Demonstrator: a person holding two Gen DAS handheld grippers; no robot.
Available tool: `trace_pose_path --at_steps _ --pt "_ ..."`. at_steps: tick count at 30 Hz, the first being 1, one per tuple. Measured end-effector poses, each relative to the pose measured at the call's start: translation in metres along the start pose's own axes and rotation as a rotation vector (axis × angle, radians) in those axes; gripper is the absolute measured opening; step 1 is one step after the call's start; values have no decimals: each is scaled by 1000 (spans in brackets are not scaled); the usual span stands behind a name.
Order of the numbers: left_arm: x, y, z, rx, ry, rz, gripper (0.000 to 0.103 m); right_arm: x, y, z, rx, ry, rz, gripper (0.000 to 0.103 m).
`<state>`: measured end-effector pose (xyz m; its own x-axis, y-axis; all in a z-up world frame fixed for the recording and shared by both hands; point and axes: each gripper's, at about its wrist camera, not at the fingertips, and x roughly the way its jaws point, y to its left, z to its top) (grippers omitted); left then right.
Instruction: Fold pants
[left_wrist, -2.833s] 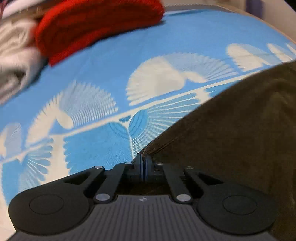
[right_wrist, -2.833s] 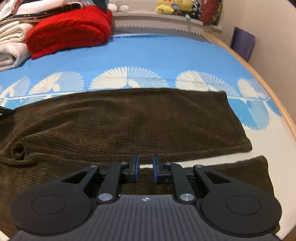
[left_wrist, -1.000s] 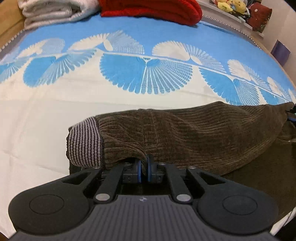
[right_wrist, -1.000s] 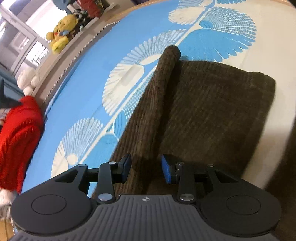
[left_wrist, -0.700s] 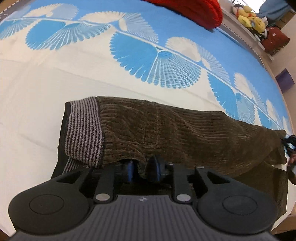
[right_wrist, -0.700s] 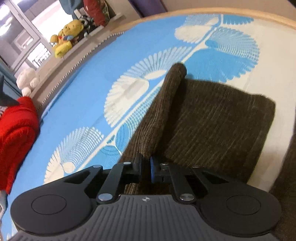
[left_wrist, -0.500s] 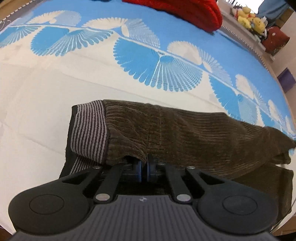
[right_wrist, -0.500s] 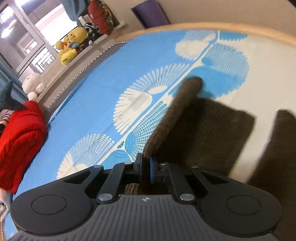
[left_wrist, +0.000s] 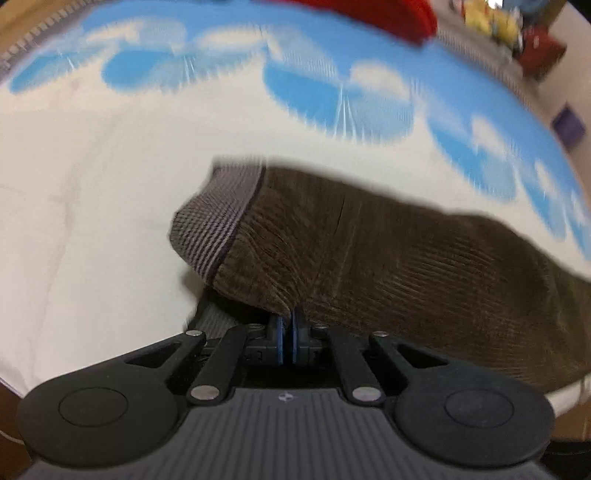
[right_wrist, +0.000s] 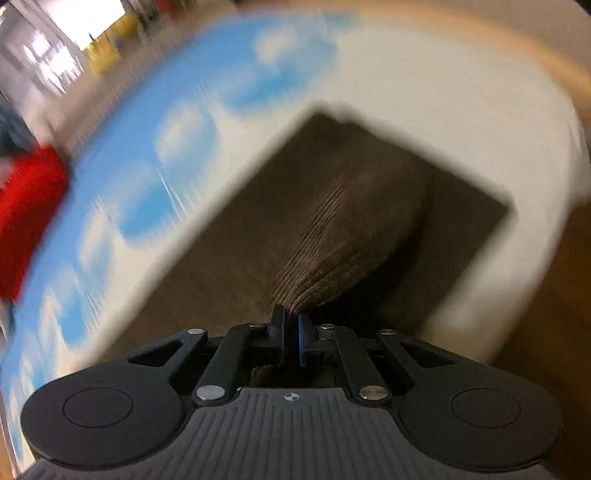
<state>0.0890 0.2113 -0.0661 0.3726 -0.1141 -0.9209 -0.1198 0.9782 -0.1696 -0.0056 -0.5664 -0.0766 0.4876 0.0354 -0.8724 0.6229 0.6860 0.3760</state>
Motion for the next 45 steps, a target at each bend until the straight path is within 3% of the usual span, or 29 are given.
trace_pose_path --at_steps 2,4,7,10,17,20,25,31,32,33,35,37,39,40,41,42,43,45 --pt "5 1 0 -3 12 26 11 9 -20 -6 34 61 0 8" --pt "4 5 3 -49 4 33 31 9 -33 -5 35 26 46 9" --pt "1 12 6 -136 -11 59 43 7 -55 2 81 -49 29 20" --pt "2 23 13 -214 -14 90 48 2 -83 12 195 -129 36 33" --pt "3 44 23 -327 -50 131 49 12 -117 24 399 -175 114 39" --pt "6 39 26 -300 -49 152 49 20 -118 25 407 -148 90 39" --pt "9 24 27 -195 -62 202 35 25 -108 28 367 -134 78 39" --pt "10 16 25 -104 -68 235 32 31 -90 36 270 -178 -11 23" --pt "8 15 24 -101 -76 232 30 33 -89 37 273 -181 -20 9" --pt "6 14 24 -100 -87 226 28 30 -89 38 273 -192 -18 8" --pt "-3 11 23 -97 -122 194 27 15 -85 41 246 -284 15 6" --pt "-10 6 20 -76 -143 177 25 -16 -72 41 164 -464 13 1" --pt "-7 3 19 -36 -130 216 25 -43 -59 35 81 -629 -148 0" --pt "-3 5 18 -41 -100 209 25 -48 -60 34 81 -670 -293 0" --pt "1 6 18 -43 -70 201 25 -44 -66 36 93 -638 -386 0" --pt "4 8 17 -43 -51 200 25 -23 -97 40 202 -450 -299 0" --pt "4 9 18 -47 -49 197 26 -23 -97 40 202 -450 -299 0" --pt "1 13 18 -65 -56 184 26 -17 -132 35 418 -380 -153 4"
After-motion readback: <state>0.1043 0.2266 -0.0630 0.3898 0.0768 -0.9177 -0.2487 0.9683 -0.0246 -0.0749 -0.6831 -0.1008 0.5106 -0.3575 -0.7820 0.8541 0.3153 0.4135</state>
